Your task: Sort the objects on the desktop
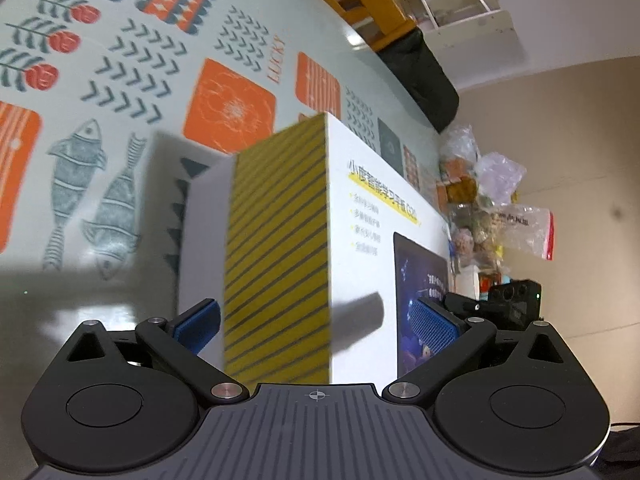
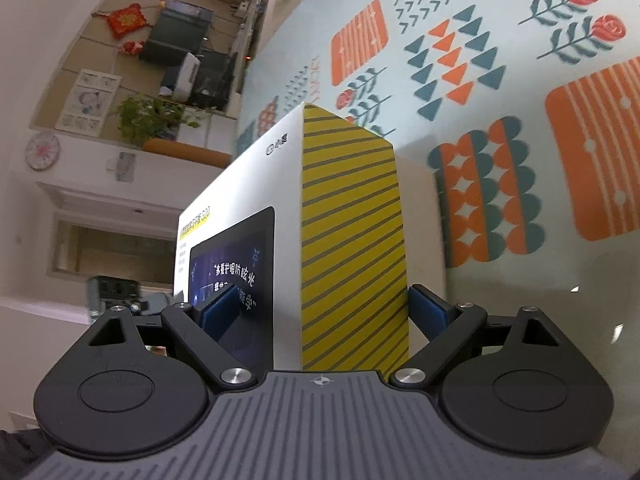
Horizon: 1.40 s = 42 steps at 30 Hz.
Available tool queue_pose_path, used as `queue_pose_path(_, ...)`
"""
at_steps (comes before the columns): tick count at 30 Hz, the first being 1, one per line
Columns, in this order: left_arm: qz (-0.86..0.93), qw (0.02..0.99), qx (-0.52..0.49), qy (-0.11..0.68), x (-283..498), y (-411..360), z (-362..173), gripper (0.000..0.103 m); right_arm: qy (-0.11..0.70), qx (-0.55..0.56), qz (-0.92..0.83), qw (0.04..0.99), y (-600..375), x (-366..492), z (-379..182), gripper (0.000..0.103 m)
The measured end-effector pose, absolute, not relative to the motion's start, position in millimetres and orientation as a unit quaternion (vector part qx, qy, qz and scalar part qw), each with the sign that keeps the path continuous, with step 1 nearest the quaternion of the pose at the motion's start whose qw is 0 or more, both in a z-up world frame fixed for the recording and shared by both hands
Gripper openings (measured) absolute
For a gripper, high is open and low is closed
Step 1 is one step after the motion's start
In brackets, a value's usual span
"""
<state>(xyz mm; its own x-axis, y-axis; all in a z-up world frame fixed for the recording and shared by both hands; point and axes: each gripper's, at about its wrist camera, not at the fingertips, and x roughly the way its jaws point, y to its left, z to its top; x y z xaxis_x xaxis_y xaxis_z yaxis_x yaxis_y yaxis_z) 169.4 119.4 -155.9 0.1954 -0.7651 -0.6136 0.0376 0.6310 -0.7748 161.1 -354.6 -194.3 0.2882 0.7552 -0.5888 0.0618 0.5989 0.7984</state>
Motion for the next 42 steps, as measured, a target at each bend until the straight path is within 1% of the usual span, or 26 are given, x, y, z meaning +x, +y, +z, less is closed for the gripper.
queue_pose_path(3,-0.28,0.705,-0.319,0.568,168,123,-155,0.103,0.549,0.366,0.245,0.71,-353,161,-196,0.103)
queue_pose_path(8,-0.285,0.701,-0.306,0.579,167,116,-159,0.103,0.555,0.299,0.243,0.737,-337,161,-185,0.103)
queue_pose_path(16,-0.296,0.702,-0.275,0.586,165,106,-160,0.103,0.547,0.289,0.245,0.747,-333,162,-173,0.103)
queue_pose_path(21,-0.3,0.705,-0.267,0.584,163,105,-156,0.103,0.554,0.304,0.235,0.738,-339,166,-189,0.103)
queue_pose_path(26,-0.301,0.706,-0.254,0.589,164,102,-156,0.103,0.571,0.345,0.243,0.704,-345,172,-222,0.103)
queue_pose_path(36,-0.304,0.707,-0.224,0.598,167,97,-155,0.103,0.553,0.403,0.26,0.681,-359,174,-246,0.103)
queue_pose_path(42,-0.3,0.71,-0.206,0.603,169,96,-152,0.103,0.543,0.347,0.278,0.713,-347,169,-207,0.103)
